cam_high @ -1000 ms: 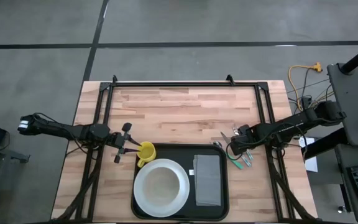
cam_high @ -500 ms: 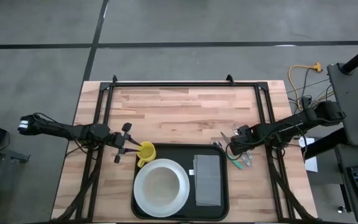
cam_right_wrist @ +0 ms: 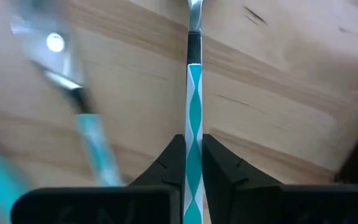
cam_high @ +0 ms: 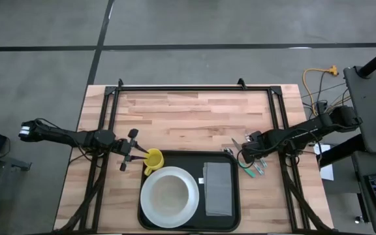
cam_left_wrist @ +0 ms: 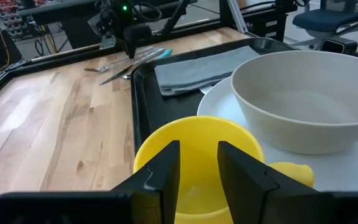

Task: Set up tray
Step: Put the white patterned fork on the gray napkin to the right of the white plate

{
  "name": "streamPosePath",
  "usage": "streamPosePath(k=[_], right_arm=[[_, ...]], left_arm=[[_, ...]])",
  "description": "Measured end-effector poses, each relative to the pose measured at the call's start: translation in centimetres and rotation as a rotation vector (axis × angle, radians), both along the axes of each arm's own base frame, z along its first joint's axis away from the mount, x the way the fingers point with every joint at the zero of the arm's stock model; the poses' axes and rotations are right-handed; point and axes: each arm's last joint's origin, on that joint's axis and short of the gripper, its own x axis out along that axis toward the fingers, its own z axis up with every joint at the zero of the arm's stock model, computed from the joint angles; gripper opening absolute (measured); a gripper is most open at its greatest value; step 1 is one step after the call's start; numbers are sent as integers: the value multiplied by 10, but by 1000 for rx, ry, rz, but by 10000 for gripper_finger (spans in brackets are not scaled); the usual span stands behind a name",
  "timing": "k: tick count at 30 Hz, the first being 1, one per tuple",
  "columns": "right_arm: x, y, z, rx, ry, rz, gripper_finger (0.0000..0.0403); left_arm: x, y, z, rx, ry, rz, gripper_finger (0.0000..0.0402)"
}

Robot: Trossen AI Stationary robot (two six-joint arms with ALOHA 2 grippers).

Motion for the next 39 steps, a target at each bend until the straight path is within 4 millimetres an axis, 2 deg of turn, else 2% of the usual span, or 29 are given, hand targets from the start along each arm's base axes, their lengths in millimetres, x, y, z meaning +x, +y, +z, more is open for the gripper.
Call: streamPosePath(k=[8, 15, 24, 32, 39], right_arm=[[16, 2, 20, -19, -91, -33, 21], [16, 5, 20, -15, -98, -60, 21], [16, 22, 25, 2, -123, -87, 20], [15, 45, 25, 19, -148, -156, 20], [28, 80, 28, 23, -142, -207, 20]], left_arm=[[0, 0, 0, 0, 0, 0, 94], [0, 0, 0, 0, 0, 0, 94], [0, 0, 0, 0, 0, 0, 94], [0, 0, 0, 0, 0, 0, 94], [0, 0, 0, 0, 0, 0, 94]])
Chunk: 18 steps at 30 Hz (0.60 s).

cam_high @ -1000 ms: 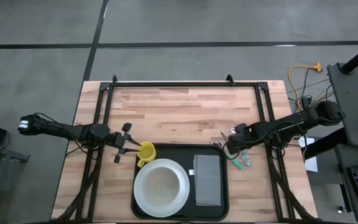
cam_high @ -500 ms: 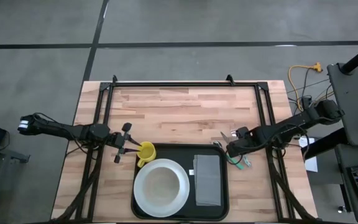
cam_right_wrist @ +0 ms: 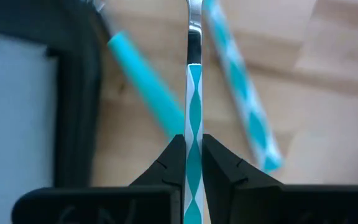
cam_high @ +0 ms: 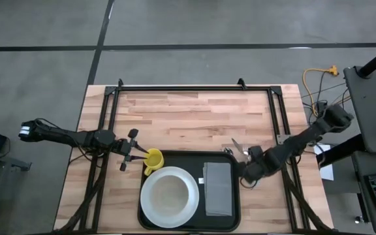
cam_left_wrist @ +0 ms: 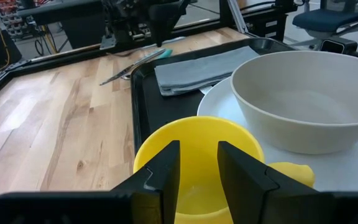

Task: Set up tray
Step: Put the white patterned fork on the gray napkin to the right of the white plate

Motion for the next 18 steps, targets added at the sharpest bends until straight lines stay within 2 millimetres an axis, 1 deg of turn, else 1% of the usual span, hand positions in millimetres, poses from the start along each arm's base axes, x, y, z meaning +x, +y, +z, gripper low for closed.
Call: streamPosePath(k=[3, 6, 11, 18], right_arm=[[13, 16, 1, -2, 6, -4, 20], [27, 27, 0, -12, 23, -8, 20], [48, 42, 1, 0, 33, -37, 20], [71, 61, 9, 9, 24, -102, 20]], left_arm=[[0, 0, 0, 0, 0, 0, 94], [0, 0, 0, 0, 0, 0, 94], [0, 0, 0, 0, 0, 0, 94], [0, 0, 0, 0, 0, 0, 94]])
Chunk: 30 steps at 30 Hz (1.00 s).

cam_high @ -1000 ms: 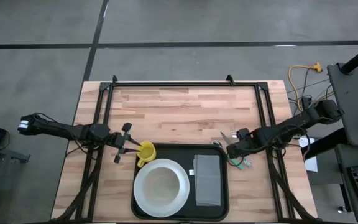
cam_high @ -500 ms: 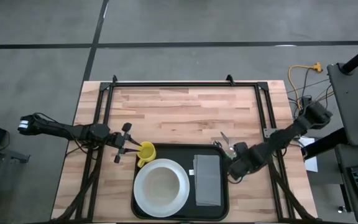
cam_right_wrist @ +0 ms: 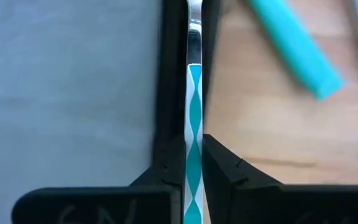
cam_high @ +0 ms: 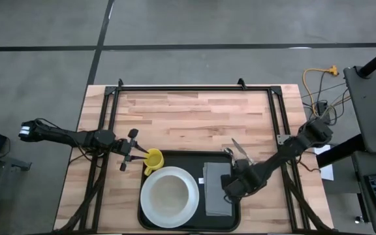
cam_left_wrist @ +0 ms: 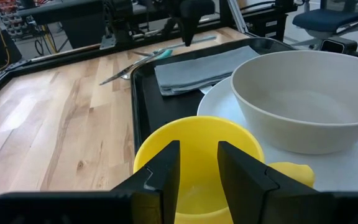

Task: Set up tray
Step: Put the white patterned fork on the gray napkin to the right of the white plate

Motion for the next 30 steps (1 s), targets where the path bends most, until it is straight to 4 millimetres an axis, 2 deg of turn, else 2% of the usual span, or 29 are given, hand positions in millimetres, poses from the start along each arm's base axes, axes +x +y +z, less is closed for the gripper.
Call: streamPosePath(k=[24, 30], right_arm=[[68, 46, -2, 39, -47, -59, 20], [78, 53, -6, 31, -33, -84, 20]], left_arm=[[0, 0, 0, 0, 1, 0, 94], [0, 0, 0, 0, 1, 0, 94]])
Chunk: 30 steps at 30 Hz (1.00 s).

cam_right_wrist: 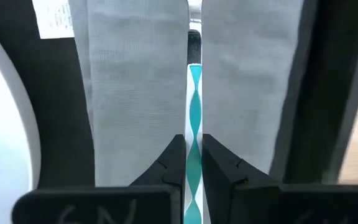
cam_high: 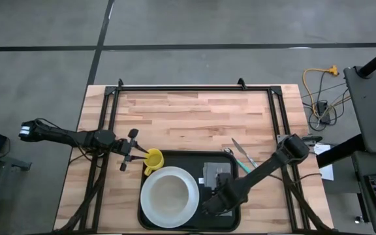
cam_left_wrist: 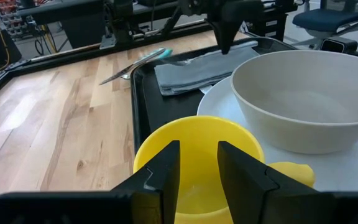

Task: Set up tray
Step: Put the white patterned fork on the gray napkin to the right of the white plate

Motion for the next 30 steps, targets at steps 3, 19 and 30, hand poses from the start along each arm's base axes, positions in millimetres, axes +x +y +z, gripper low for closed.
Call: streamPosePath(k=[3, 19, 30], right_arm=[[3, 2, -4, 4, 7, -4, 20], [2, 0, -7, -25, 7, -29, 20], [3, -2, -9, -34, 0, -34, 20]], left_arm=[[0, 0, 0, 0, 0, 0, 94], [0, 0, 0, 0, 0, 0, 94], [0, 0, 0, 0, 0, 0, 94]])
